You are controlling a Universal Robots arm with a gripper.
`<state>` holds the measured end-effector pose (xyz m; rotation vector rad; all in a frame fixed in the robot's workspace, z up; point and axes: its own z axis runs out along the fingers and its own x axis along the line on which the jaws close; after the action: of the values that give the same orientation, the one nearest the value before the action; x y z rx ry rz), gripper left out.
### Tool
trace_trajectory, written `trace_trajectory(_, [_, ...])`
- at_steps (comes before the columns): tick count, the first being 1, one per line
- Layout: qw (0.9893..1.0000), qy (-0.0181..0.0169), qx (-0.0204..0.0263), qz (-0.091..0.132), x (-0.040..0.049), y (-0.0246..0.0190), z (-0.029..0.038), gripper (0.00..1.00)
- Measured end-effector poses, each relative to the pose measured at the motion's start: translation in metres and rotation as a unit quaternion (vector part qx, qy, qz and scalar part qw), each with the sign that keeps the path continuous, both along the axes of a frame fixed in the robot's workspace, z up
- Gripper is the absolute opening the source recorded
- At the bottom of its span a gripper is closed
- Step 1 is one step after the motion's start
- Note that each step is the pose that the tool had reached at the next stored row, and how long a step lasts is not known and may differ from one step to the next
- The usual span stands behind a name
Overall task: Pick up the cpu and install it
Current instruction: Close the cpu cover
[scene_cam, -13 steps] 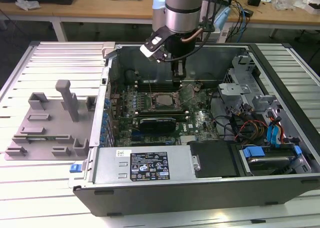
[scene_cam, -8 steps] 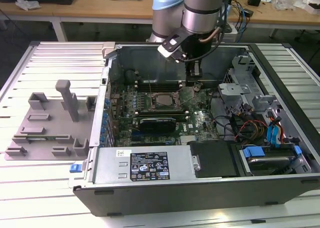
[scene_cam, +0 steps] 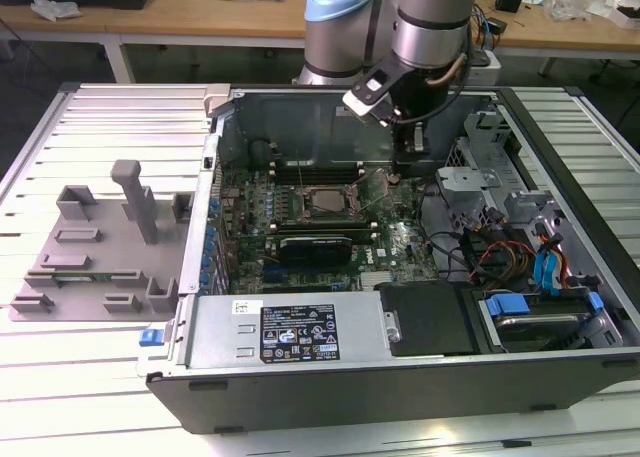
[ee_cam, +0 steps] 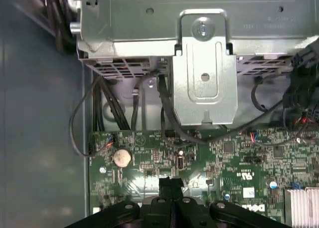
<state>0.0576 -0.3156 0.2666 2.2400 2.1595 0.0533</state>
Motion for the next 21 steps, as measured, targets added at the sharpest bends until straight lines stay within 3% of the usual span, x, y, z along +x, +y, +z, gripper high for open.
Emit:
trace_trajectory(4, [1.0000,0.0000,0.0001,0.000,0.0006,0.0000,-0.0174,0.11])
trace_trajectory(7, [1.0000,0.0000,-0.0004,0.000,0.0007,-0.0001,-0.0269,0.11])
trace_trajectory(15, [1.0000,-0.0001,-0.0007,0.000,-0.0048,0.0003,-0.0271,0.11])
trace_trajectory(17, [1.0000,0.0000,0.0008,0.000,-0.0149,0.0009,-0.0278,0.11])
trace_trajectory(21, [1.0000,0.0000,-0.0004,0.000,-0.0272,0.0009,-0.0272,0.11])
